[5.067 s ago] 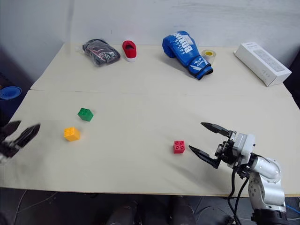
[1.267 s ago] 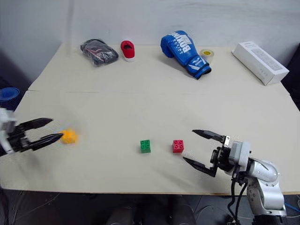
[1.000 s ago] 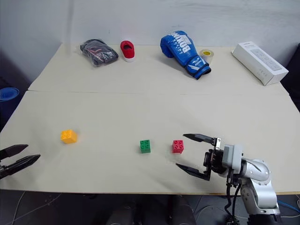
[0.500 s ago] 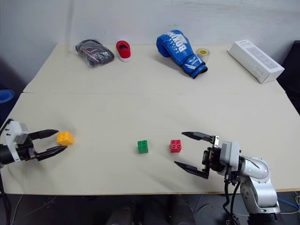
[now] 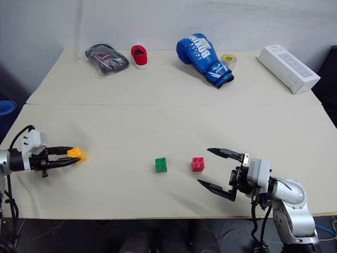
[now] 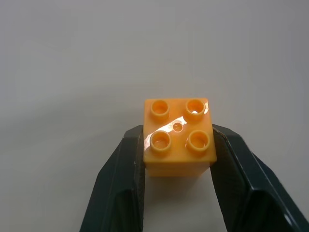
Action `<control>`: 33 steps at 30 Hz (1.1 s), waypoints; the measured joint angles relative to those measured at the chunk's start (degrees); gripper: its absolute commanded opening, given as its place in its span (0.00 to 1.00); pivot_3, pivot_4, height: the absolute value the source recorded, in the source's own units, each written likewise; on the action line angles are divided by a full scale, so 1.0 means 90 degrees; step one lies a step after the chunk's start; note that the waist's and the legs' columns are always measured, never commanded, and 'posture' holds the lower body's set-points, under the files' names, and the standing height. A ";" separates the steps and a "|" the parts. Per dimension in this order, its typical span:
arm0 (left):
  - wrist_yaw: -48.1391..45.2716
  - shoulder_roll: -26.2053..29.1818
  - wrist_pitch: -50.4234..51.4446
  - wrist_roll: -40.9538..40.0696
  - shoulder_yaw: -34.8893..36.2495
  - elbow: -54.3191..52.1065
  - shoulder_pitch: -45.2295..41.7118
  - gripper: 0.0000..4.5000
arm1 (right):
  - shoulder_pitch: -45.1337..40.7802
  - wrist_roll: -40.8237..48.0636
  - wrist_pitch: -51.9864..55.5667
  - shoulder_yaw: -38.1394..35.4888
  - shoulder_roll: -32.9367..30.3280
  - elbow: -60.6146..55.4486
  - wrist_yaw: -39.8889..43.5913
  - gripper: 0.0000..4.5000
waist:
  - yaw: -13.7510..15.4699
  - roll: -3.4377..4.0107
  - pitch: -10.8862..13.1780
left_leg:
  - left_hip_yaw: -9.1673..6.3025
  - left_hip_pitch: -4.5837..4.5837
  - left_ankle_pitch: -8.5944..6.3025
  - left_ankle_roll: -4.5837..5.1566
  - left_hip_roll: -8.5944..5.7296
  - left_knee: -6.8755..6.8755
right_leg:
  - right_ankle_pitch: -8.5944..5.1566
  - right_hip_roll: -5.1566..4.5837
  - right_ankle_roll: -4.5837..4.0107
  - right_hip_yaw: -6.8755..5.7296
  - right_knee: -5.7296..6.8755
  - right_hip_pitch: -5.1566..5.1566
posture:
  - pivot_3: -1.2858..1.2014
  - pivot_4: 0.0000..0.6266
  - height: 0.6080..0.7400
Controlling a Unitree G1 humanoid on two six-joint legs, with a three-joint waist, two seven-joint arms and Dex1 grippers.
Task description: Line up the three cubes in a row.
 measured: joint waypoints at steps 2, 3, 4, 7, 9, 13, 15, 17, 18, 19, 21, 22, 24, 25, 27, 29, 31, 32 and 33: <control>-0.0235 0.0002 0.0129 -0.0021 -0.0094 -0.0220 0.0006 0.33 | 0.0000 0.0001 -0.0020 -0.0005 -0.0001 0.0000 0.0004 1.00 | 0.0006 0.0000 0.0000 | 0.0000 -0.0001 0.0001 0.0001 0.0000 0.0003 | 0.0000 0.0000 0.0000 -0.0001 0.0001 0.0001 | 0.52 0.24 1.00; -0.0287 -0.0002 0.0181 -0.0033 -0.0131 -0.0342 0.0011 0.33 | -0.0001 0.0000 -0.0024 -0.0008 -0.0001 0.0002 0.0007 1.00 | 0.0006 -0.0001 0.0000 | 0.0000 -0.0002 0.0000 0.0001 0.0000 0.0004 | 0.0000 -0.0001 0.0001 0.0000 0.0001 0.0001 | 0.52 0.24 1.00; -0.0289 -0.0016 0.0249 -0.0051 -0.0142 -0.0460 0.0023 0.33 | -0.0001 0.0000 -0.0036 -0.0012 -0.0003 0.0003 0.0014 1.00 | 0.0007 0.0000 0.0000 | -0.0001 -0.0002 0.0000 0.0002 0.0000 0.0005 | 0.0001 -0.0001 0.0001 0.0001 0.0000 0.0002 | 0.52 0.24 1.00; -0.0289 -0.0240 0.1028 -0.0390 -0.0412 -0.2155 0.0134 0.33 | -0.0048 -0.0004 -0.0140 -0.0097 -0.0075 0.0182 0.0123 1.00 | 0.0071 -0.0001 0.0001 | -0.0017 -0.0010 -0.0002 0.0011 -0.0006 0.0024 | 0.0004 -0.0009 0.0007 0.0012 0.0001 0.0010 | 0.52 0.24 1.00; -0.0284 -0.0318 0.1528 -0.0502 -0.0712 -0.3181 0.0237 0.33 | -0.0098 -0.0004 -0.0226 -0.0216 -0.0086 0.0369 0.0227 1.00 | 0.0051 -0.0001 0.0001 | -0.0015 -0.0011 -0.0003 0.0013 -0.0006 0.0028 | 0.0005 -0.0008 0.0009 0.0017 -0.0001 0.0011 | 0.52 0.24 1.00; -0.0025 -0.0492 0.2082 -0.0373 -0.1329 -0.4388 0.0321 0.33 | -0.0130 -0.0002 -0.0279 -0.0262 -0.0127 0.0569 0.0412 1.00 | 0.0000 0.0002 0.0002 | -0.0012 -0.0009 -0.0003 0.0008 0.0003 0.0027 | 0.0005 0.0004 0.0008 0.0019 0.0000 0.0008 | 0.52 0.24 1.00; 0.0144 -0.0557 0.2274 -0.0284 -0.1512 -0.4612 0.0319 0.33 | -0.0138 -0.0002 -0.0289 -0.0263 -0.0127 0.0611 0.0436 1.00 | -0.0011 0.0003 0.0002 | -0.0008 -0.0009 -0.0002 0.0007 0.0006 0.0027 | 0.0005 0.0010 0.0008 0.0022 0.0002 0.0007 | 0.52 0.24 1.00; 0.0373 -0.0567 0.2534 -0.0195 -0.1633 -0.4789 0.0305 0.33 | -0.0145 -0.0002 -0.0307 -0.0263 -0.0127 0.0618 0.0461 1.00 | -0.0001 0.0003 0.0003 | -0.0007 -0.0008 -0.0002 0.0007 0.0006 0.0028 | 0.0005 0.0009 0.0008 0.0022 0.0001 0.0007 | 0.52 0.24 1.00; 0.0450 -0.0594 0.2651 -0.0179 -0.1649 -0.4843 0.0282 0.33 | -0.0153 -0.0001 -0.0317 -0.0263 -0.0127 0.0618 0.0468 1.00 | 0.0014 0.0003 0.0003 | -0.0007 -0.0008 -0.0002 0.0007 0.0006 0.0029 | 0.0005 0.0009 0.0008 0.0023 0.0001 0.0007 | 0.52 0.24 1.00; 0.0490 -0.0603 0.2715 -0.0177 -0.1663 -0.4885 0.0274 0.33 | -0.0157 -0.0001 -0.0321 -0.0263 -0.0127 0.0618 0.0471 1.00 | 0.0018 0.0003 0.0003 | -0.0007 -0.0009 -0.0002 0.0008 0.0004 0.0030 | 0.0005 0.0007 0.0008 0.0023 0.0001 0.0008 | 0.52 0.24 1.00; 0.0590 -0.0606 0.2846 -0.0141 -0.1758 -0.5011 0.0266 0.33 | -0.0148 -0.0001 -0.0351 -0.0271 -0.0127 0.0648 0.0507 1.00 | 0.0028 0.0003 0.0003 | -0.0008 -0.0008 -0.0002 0.0009 0.0003 0.0031 | 0.0005 0.0004 0.0008 0.0024 0.0000 0.0009 | 0.52 0.24 1.00; 0.0626 -0.0606 0.2856 -0.0100 -0.1809 -0.5001 0.0266 0.33 | -0.0140 -0.0001 -0.0370 -0.0280 -0.0127 0.0691 0.0543 1.00 | 0.0038 0.0003 0.0003 | -0.0009 -0.0009 -0.0002 0.0009 0.0002 0.0033 | 0.0005 0.0004 0.0008 0.0023 0.0000 0.0010 | 0.52 0.24 1.00; 0.0651 -0.0606 0.2795 -0.0020 -0.1862 -0.4882 0.0266 0.33 | -0.0084 -0.0001 -0.0472 -0.0305 -0.0127 0.0814 0.0609 1.00 | 0.0042 0.0003 0.0003 | -0.0010 -0.0009 -0.0002 0.0009 0.0002 0.0034 | 0.0005 0.0003 0.0008 0.0022 0.0000 0.0010 | 0.52 0.24 1.00; 0.0647 -0.0606 0.2745 -0.0006 -0.1870 -0.4750 0.0266 0.33 | -0.0043 -0.0001 -0.0490 -0.0333 -0.0127 0.0884 0.0648 1.00 | 0.0035 0.0003 0.0003 | -0.0009 -0.0009 -0.0002 0.0010 0.0002 0.0034 | 0.0005 0.0004 0.0008 0.0022 0.0000 0.0010 | 0.52 0.24 1.00; 0.0638 -0.0633 0.2626 0.0005 -0.1879 -0.4592 0.0256 0.33 | 0.0019 0.0000 -0.0541 -0.0365 -0.0127 0.0964 0.0724 1.00 | 0.0029 0.0003 0.0003 | -0.0010 -0.0010 -0.0002 0.0010 0.0003 0.0034 | 0.0005 0.0004 0.0008 0.0022 0.0000 0.0009 | 0.52 0.24 1.00; 0.0634 -0.0715 0.2411 0.0033 -0.1906 -0.4480 0.0196 0.33 | 0.0031 0.0000 -0.0623 -0.0382 -0.0127 0.1027 0.0801 1.00 | 0.0028 0.0003 0.0003 | -0.0010 -0.0010 -0.0002 0.0010 0.0003 0.0036 | 0.0005 0.0004 0.0008 0.0021 0.0000 0.0009 | 0.52 0.24 1.00; 0.0654 -0.0820 0.2247 0.0085 -0.1956 -0.4376 0.0080 0.33 | 0.0044 -0.0001 -0.0656 -0.0400 -0.0127 0.1042 0.0850 1.00 | 0.0043 0.0003 0.0003 | -0.0010 -0.0010 -0.0002 0.0010 0.0003 0.0038 | 0.0005 0.0003 0.0008 0.0020 0.0001 0.0010 | 0.52 0.24 1.00; 0.0681 -0.0881 0.2175 0.0108 -0.1991 -0.4281 0.0011 0.33 | 0.0051 -0.0002 -0.0692 -0.0400 -0.0127 0.1042 0.0880 1.00 | 0.0044 0.0003 0.0003 | -0.0010 -0.0010 -0.0002 0.0010 0.0003 0.0041 | 0.0005 0.0003 0.0008 0.0020 0.0002 0.0011 | 0.52 0.24 1.00; 0.0691 -0.0913 0.2136 0.0125 -0.2011 -0.4249 0.0000 0.33 | 0.0060 -0.0001 -0.0722 -0.0401 -0.0127 0.1042 0.0898 1.00 | 0.0038 0.0003 0.0003 | -0.0010 -0.0010 -0.0002 0.0010 0.0002 0.0041 | 0.0005 0.0003 0.0008 0.0021 0.0002 0.0011 | 0.52 0.24 1.00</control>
